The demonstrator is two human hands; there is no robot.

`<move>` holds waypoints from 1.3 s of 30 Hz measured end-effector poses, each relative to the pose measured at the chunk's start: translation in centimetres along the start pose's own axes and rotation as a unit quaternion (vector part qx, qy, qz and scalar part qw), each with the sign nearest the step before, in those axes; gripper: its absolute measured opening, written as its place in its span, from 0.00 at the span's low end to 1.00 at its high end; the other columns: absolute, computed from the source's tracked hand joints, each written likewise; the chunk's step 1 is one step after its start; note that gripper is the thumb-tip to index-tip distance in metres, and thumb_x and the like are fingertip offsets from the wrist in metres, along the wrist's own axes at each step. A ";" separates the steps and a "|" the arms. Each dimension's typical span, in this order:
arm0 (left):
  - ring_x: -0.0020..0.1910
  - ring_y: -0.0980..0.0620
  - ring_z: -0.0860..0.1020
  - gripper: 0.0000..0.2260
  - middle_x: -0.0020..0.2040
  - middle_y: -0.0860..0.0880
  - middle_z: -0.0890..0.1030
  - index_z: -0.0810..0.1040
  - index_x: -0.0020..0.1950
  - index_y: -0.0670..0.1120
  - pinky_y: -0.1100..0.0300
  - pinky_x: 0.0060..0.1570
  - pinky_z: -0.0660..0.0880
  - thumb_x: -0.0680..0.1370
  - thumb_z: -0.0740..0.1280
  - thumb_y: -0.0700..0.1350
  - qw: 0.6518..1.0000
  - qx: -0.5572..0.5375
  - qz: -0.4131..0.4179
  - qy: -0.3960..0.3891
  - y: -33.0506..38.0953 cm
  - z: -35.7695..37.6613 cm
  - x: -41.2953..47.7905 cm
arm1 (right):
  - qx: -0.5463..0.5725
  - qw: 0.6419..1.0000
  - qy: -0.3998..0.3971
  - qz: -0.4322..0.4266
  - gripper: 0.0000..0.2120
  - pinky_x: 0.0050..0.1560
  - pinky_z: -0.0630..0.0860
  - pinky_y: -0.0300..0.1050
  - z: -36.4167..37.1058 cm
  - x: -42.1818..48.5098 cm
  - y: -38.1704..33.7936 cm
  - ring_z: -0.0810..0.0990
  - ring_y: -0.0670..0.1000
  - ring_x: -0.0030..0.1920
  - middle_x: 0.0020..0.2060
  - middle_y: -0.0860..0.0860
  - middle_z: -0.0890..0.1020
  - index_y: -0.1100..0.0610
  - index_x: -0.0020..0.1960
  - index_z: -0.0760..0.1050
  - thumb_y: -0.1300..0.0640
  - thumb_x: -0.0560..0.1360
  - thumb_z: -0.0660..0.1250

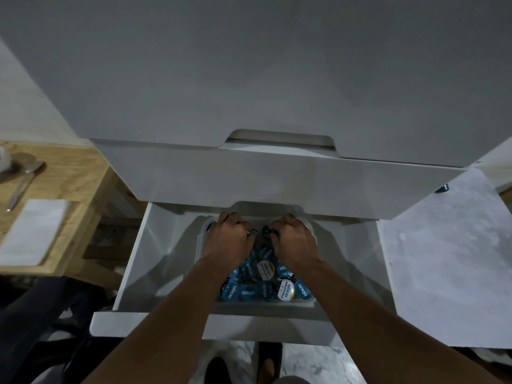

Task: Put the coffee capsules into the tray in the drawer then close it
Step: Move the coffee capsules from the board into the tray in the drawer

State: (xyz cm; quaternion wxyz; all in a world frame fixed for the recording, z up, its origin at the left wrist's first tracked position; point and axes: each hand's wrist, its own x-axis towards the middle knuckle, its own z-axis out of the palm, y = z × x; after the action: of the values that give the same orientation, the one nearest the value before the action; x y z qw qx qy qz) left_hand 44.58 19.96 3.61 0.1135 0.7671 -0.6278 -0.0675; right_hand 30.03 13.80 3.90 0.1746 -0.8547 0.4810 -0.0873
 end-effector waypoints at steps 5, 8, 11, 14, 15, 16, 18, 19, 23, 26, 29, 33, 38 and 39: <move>0.55 0.47 0.75 0.12 0.54 0.48 0.81 0.81 0.55 0.51 0.52 0.55 0.74 0.77 0.62 0.51 1.000 -0.017 0.004 -0.005 -0.1 -0.1 0.2 | -0.016 1.000 -0.004 0.013 0.10 0.51 0.77 0.49 -0.3 -0.1 0.0 0.80 0.57 0.50 0.49 0.55 0.82 0.52 0.55 0.79 0.56 0.75 0.65; 0.54 0.46 0.75 0.11 0.52 0.47 0.81 0.82 0.54 0.50 0.51 0.54 0.74 0.77 0.63 0.51 1.000 -0.023 0.008 -0.005 0.0 -0.2 0.2 | -0.023 0.999 -0.016 0.018 0.11 0.51 0.76 0.48 -0.4 0.0 0.0 0.79 0.57 0.51 0.50 0.54 0.82 0.52 0.56 0.78 0.56 0.75 0.64; 0.56 0.47 0.75 0.10 0.55 0.48 0.80 0.80 0.56 0.51 0.51 0.55 0.74 0.76 0.64 0.49 1.000 -0.020 0.010 -0.016 0.1 -0.3 0.2 | -0.023 0.999 -0.017 0.019 0.11 0.50 0.77 0.49 -0.4 0.0 0.0 0.79 0.58 0.51 0.50 0.55 0.82 0.53 0.56 0.78 0.57 0.75 0.64; 0.58 0.47 0.74 0.12 0.57 0.48 0.79 0.79 0.58 0.51 0.51 0.55 0.74 0.75 0.68 0.47 1.000 -0.018 0.011 -0.023 0.1 -0.3 0.2 | -0.021 0.999 -0.018 0.021 0.11 0.51 0.77 0.49 -0.5 0.1 0.0 0.79 0.58 0.51 0.51 0.55 0.81 0.53 0.56 0.78 0.57 0.75 0.64; 0.57 0.47 0.74 0.13 0.56 0.48 0.79 0.79 0.58 0.50 0.51 0.56 0.73 0.74 0.68 0.47 1.000 -0.016 0.010 -0.023 0.1 -0.2 0.3 | -0.022 0.999 -0.021 0.023 0.11 0.51 0.77 0.49 -0.5 0.1 0.1 0.79 0.58 0.51 0.51 0.54 0.81 0.52 0.56 0.78 0.56 0.75 0.64; 0.57 0.47 0.74 0.13 0.56 0.48 0.79 0.79 0.58 0.50 0.51 0.56 0.73 0.74 0.69 0.47 1.000 -0.015 0.006 -0.023 0.1 -0.2 0.3 | -0.023 0.999 -0.023 0.024 0.11 0.52 0.77 0.49 -0.5 0.1 0.1 0.79 0.57 0.52 0.51 0.54 0.81 0.52 0.56 0.78 0.56 0.75 0.64; 0.56 0.46 0.74 0.13 0.55 0.47 0.79 0.79 0.58 0.50 0.52 0.55 0.74 0.73 0.70 0.47 1.000 -0.015 -0.001 -0.024 0.0 -0.2 0.3 | -0.023 0.999 -0.025 0.026 0.11 0.53 0.77 0.48 -0.5 0.2 0.1 0.79 0.57 0.52 0.52 0.53 0.82 0.52 0.57 0.77 0.55 0.76 0.64; 0.56 0.46 0.74 0.13 0.55 0.47 0.79 0.79 0.58 0.50 0.52 0.55 0.74 0.73 0.70 0.46 1.000 -0.016 -0.003 -0.025 0.0 -0.2 0.4 | -0.023 0.999 -0.027 0.026 0.11 0.54 0.77 0.48 -0.5 0.2 0.1 0.79 0.56 0.53 0.53 0.53 0.82 0.52 0.57 0.77 0.54 0.76 0.63; 0.55 0.46 0.75 0.13 0.54 0.47 0.80 0.79 0.57 0.49 0.51 0.54 0.74 0.72 0.71 0.45 1.000 -0.020 -0.005 -0.022 0.1 -0.2 0.4 | -0.020 0.999 -0.038 0.024 0.12 0.56 0.76 0.48 -0.5 0.2 -0.1 0.79 0.55 0.54 0.54 0.52 0.82 0.51 0.58 0.77 0.53 0.76 0.63; 0.53 0.44 0.76 0.13 0.52 0.46 0.81 0.81 0.55 0.48 0.51 0.52 0.75 0.71 0.72 0.43 0.999 -0.032 -0.003 -0.018 0.1 -0.3 0.5 | -0.022 0.998 -0.046 0.022 0.12 0.56 0.75 0.48 -0.6 0.2 0.0 0.79 0.55 0.54 0.54 0.52 0.82 0.50 0.58 0.77 0.52 0.76 0.63; 0.51 0.42 0.76 0.13 0.51 0.45 0.81 0.81 0.54 0.47 0.50 0.49 0.76 0.70 0.73 0.42 0.999 -0.040 0.001 -0.018 0.1 -0.3 0.5 | -0.017 0.998 -0.051 0.023 0.12 0.56 0.75 0.49 -0.8 0.2 0.2 0.79 0.55 0.54 0.53 0.52 0.82 0.50 0.58 0.77 0.52 0.76 0.63; 0.51 0.43 0.76 0.13 0.50 0.45 0.81 0.81 0.52 0.46 0.50 0.50 0.76 0.69 0.75 0.42 0.999 -0.035 -0.011 -0.019 0.4 -0.4 0.5 | -0.014 0.998 -0.057 0.013 0.12 0.53 0.76 0.48 -0.9 0.1 0.2 0.79 0.56 0.52 0.52 0.53 0.83 0.51 0.58 0.77 0.53 0.77 0.62; 0.54 0.44 0.75 0.14 0.53 0.45 0.80 0.80 0.55 0.46 0.52 0.53 0.74 0.70 0.73 0.45 0.999 -0.027 -0.022 -0.036 0.6 -0.9 0.7 | -0.004 0.998 -0.054 -0.009 0.11 0.52 0.75 0.47 -1.1 0.3 0.6 0.79 0.56 0.53 0.54 0.53 0.80 0.52 0.58 0.77 0.54 0.76 0.63; 0.53 0.44 0.76 0.14 0.52 0.45 0.80 0.80 0.55 0.45 0.52 0.52 0.74 0.70 0.74 0.45 0.999 -0.030 -0.026 -0.035 0.7 -1.1 0.7 | -0.004 0.998 -0.055 -0.015 0.12 0.52 0.75 0.47 -1.1 0.4 0.6 0.79 0.56 0.53 0.54 0.53 0.79 0.53 0.58 0.77 0.54 0.76 0.64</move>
State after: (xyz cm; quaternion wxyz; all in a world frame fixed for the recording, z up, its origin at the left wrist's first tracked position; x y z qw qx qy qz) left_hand 44.31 19.25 4.85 0.1125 0.7767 -0.6089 -0.1155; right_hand 29.39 12.97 4.66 0.1958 -0.8662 0.4579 -0.0407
